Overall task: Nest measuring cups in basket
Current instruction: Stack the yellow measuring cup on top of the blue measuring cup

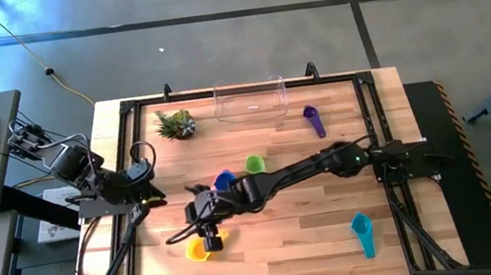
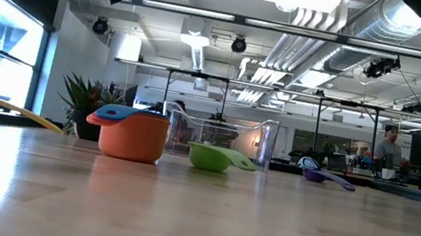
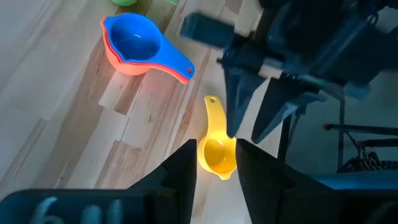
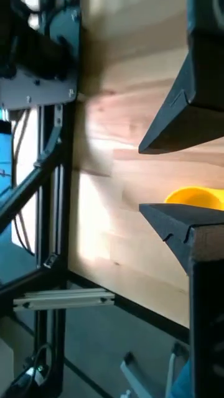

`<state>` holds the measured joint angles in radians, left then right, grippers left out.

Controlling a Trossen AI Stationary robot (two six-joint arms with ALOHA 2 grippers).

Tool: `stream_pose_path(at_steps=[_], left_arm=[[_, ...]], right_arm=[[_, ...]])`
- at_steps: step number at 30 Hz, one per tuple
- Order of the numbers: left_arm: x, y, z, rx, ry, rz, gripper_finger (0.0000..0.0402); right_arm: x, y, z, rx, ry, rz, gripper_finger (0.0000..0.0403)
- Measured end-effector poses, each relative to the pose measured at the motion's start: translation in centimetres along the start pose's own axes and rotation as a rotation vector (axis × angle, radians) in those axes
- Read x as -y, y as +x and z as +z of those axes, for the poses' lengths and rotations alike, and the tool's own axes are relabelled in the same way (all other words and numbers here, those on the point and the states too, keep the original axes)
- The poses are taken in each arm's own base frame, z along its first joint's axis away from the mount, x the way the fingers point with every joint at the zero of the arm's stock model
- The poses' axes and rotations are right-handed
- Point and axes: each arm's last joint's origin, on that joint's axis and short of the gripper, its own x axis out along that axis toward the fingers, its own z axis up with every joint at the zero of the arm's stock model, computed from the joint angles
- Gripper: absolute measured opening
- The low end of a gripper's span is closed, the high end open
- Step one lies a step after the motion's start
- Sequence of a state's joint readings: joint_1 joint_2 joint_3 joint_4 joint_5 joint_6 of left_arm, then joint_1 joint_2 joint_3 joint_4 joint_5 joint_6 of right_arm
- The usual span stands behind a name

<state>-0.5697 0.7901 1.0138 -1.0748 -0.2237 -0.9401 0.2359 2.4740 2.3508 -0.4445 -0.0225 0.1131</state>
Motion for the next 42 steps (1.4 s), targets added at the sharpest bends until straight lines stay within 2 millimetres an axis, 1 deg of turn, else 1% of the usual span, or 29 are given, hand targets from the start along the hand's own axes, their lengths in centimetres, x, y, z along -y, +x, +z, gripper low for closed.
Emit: stream_pose_path(at_steps=[7,22,29,42], left_arm=[[0.0,0.0,0.0,0.000,0.000,0.000,0.0104],[0.0,0.0,0.0,0.000,-0.018,0.001,0.0104],[0.0,0.0,0.0,0.016,-0.018,0.014,0.0104],[0.0,0.0,0.1,0.019,-0.035,0.017,0.0104]], right_arm=[[0.2,2.4,-2.2,-0.053,0.004,0.030,0.0129],[0.3,5.1,-4.7,-0.073,0.048,0.031,0.0129],[0.2,5.7,-5.6,-0.109,0.070,0.034,0.0129],[0.2,5.6,-5.9,-0.138,0.070,0.025,0.0129]])
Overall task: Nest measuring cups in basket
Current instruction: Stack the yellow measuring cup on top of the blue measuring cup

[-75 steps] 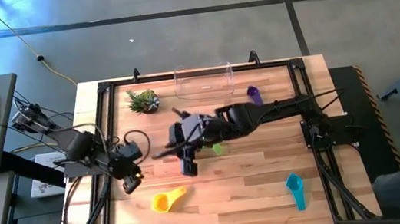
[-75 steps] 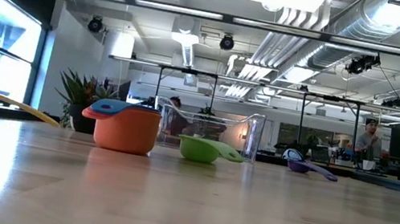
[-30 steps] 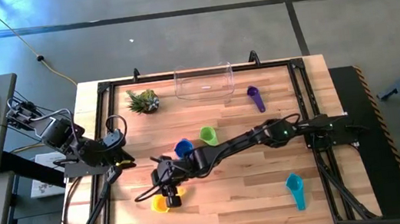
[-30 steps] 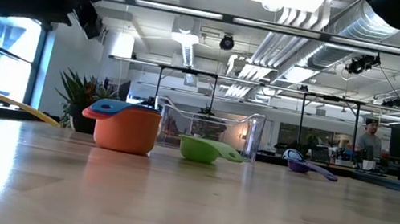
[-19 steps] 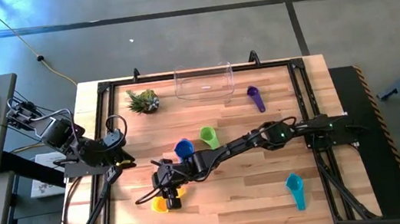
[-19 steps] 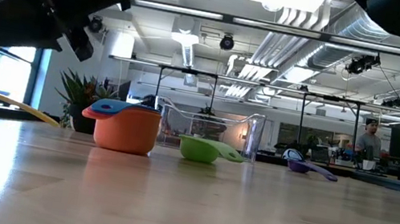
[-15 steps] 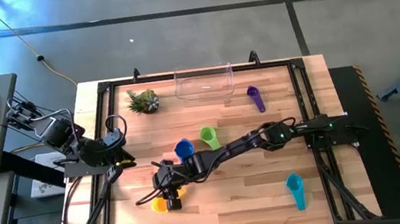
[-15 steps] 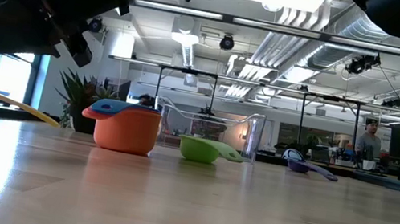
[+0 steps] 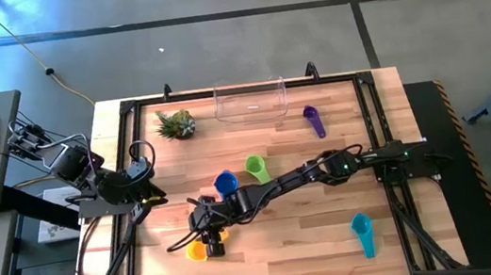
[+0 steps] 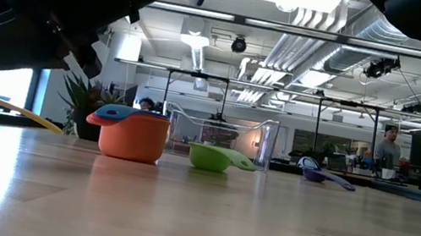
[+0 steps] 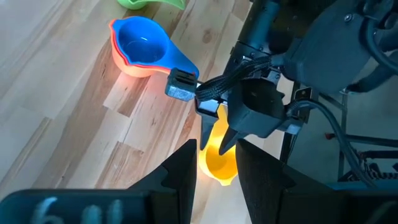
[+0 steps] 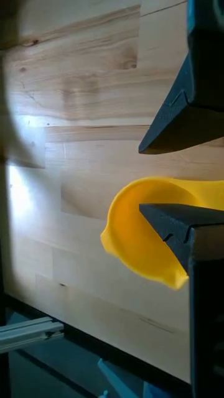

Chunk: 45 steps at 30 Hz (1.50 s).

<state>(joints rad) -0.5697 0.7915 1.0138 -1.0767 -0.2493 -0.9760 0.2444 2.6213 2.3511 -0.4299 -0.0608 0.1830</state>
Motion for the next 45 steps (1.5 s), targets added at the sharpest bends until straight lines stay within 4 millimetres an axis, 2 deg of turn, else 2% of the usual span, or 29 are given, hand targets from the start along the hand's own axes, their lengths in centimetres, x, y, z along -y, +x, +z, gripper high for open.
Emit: stream_pose_path(at_steps=[6,26,29,35,45], left_arm=[[0.0,0.0,0.0,0.000,-0.007,0.000,0.0104],[0.0,0.0,0.0,0.000,-0.007,0.001,0.0104],[0.0,0.0,0.0,0.000,0.005,0.001,0.0104],[0.0,0.0,0.0,0.000,0.010,0.001,0.0104],[0.0,0.0,0.0,-0.002,0.013,0.004,0.0104]], right_arm=[[-0.6,1.1,-1.3,-0.031,0.020,-0.018,0.0129],[-0.1,1.3,-2.0,-0.080,0.111,-0.049,0.0125],[-0.1,1.3,-1.9,-0.075,0.135,-0.044,0.0101],[0.2,1.3,-2.0,-0.086,0.205,-0.033,0.0010],[0.1,0.6,-1.0,-0.052,0.374,-0.040,0.0005]])
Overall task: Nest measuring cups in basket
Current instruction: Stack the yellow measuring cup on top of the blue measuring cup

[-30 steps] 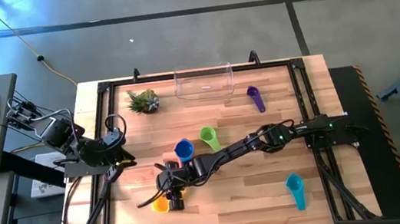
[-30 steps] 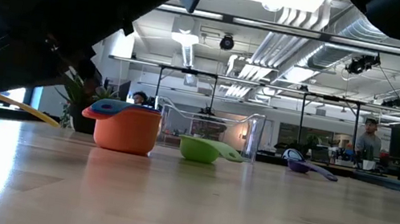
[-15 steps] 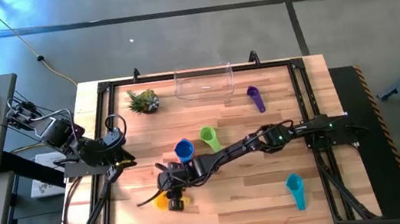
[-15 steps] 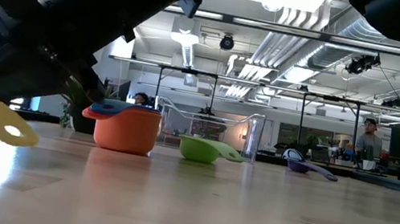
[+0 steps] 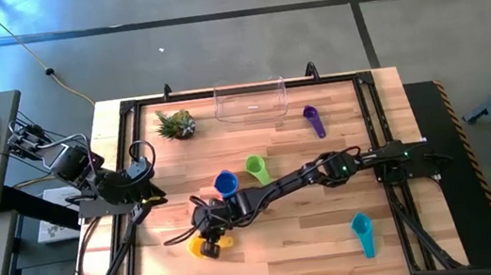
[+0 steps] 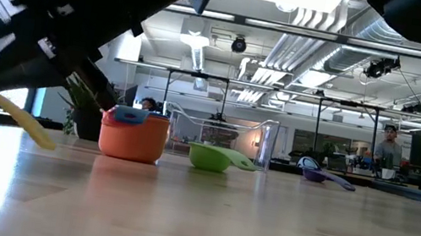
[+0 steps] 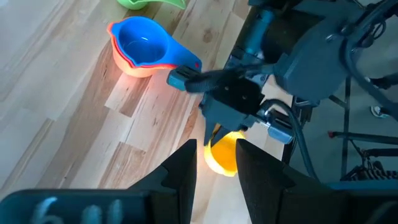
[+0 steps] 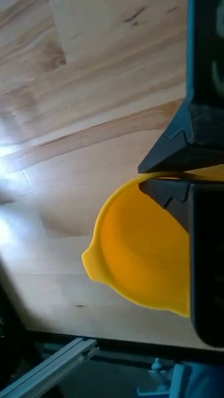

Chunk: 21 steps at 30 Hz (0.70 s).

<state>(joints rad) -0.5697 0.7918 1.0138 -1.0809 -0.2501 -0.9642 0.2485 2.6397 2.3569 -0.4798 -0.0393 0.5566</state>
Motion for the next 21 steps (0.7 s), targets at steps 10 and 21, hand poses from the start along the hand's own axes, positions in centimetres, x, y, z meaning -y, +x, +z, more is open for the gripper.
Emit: stream_pose_path(at_steps=[10,21], left_arm=[[-0.2,0.0,-0.1,-0.015,0.033,0.020,0.0104],[-0.2,0.0,-0.1,-0.015,0.066,0.019,0.0104]], right_arm=[[-1.7,-5.0,2.3,0.092,0.238,-0.118,0.0002],[-1.1,-10.8,2.6,0.230,0.600,-0.497,0.0001]])
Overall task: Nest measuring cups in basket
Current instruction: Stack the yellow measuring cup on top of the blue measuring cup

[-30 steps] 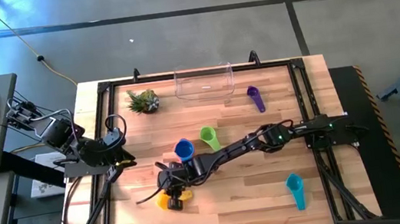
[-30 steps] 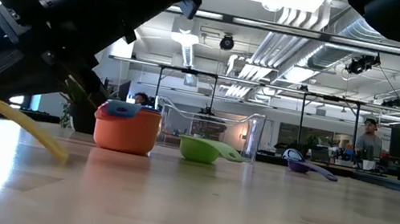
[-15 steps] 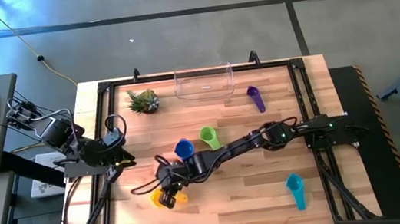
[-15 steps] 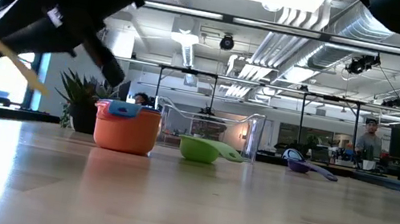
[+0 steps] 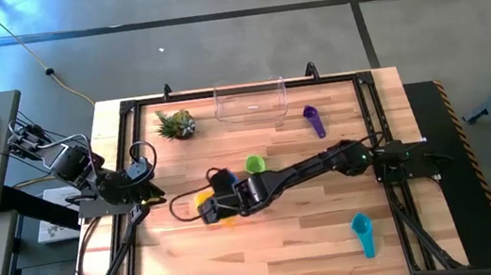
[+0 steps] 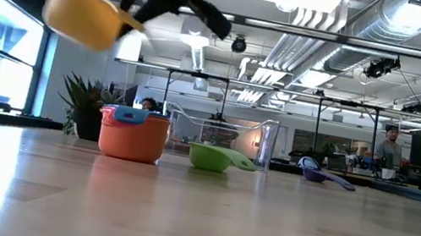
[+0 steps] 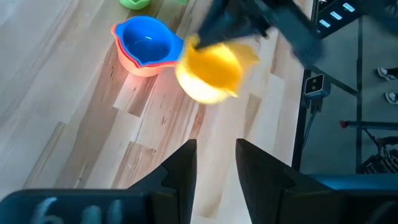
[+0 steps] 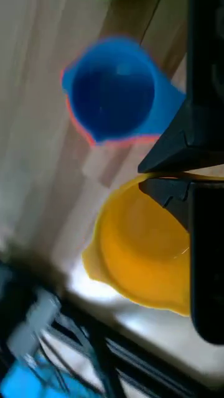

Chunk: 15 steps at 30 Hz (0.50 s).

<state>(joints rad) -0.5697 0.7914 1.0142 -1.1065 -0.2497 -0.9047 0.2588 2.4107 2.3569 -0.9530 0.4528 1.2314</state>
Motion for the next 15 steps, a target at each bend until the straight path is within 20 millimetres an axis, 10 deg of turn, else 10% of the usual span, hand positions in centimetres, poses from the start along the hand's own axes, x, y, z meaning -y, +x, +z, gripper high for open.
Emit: stream_pose_path(at_steps=[15], left_arm=[[0.0,0.0,0.0,0.003,0.018,-0.003,0.0104]], right_arm=[[2.8,1.1,0.4,0.099,0.270,-0.244,0.0000]])
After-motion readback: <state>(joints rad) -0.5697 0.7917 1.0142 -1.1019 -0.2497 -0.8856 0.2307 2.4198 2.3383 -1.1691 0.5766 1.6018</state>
